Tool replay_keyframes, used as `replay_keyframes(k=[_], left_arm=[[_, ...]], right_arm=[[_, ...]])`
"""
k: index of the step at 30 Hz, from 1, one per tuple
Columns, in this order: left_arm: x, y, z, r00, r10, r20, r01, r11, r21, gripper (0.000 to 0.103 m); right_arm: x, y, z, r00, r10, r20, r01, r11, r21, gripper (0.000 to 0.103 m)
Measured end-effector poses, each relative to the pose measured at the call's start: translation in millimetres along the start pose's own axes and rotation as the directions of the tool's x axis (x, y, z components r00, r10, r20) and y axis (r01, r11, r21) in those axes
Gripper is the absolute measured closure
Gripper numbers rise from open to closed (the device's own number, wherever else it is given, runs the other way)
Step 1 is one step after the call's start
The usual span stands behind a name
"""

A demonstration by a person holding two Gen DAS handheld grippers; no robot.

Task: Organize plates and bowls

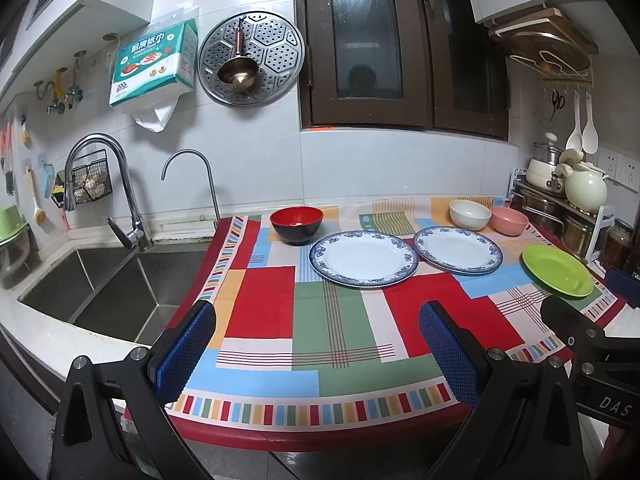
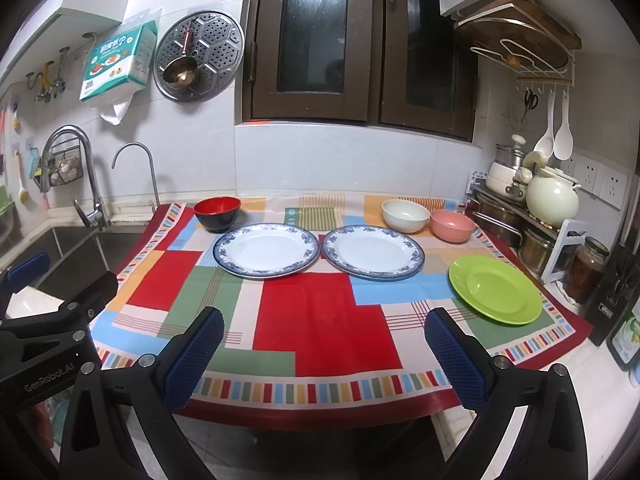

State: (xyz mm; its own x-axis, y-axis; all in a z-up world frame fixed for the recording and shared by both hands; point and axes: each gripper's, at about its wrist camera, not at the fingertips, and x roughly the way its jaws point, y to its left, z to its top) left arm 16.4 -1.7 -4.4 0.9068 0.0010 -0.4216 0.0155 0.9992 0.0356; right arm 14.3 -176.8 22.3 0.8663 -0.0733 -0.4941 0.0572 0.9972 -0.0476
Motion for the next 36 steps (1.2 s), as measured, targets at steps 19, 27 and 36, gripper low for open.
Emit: replay_keyframes(k=[19,27,36], left_arm=[[3,-4,0,1.000,-0.001,-0.001,0.001,1.000,0.007,0.000],[3,-6,0,1.000,-0.002,0.001,0.002,1.000,0.008,0.000],[0,-14,-1,1.000,0.000,0.003,0.000,1.000,0.015,0.000]], right_arm=[[1,-2,0,1.000,0.006,-0.004,-0.006,1.000,0.000,0.001],[1,-4,0,1.000,0.007,-0.003,-0.007,1.000,0.001,0.001],[0,-5,0,1.000,0.008,-0.002,-0.008,1.000,0.001,0.001]])
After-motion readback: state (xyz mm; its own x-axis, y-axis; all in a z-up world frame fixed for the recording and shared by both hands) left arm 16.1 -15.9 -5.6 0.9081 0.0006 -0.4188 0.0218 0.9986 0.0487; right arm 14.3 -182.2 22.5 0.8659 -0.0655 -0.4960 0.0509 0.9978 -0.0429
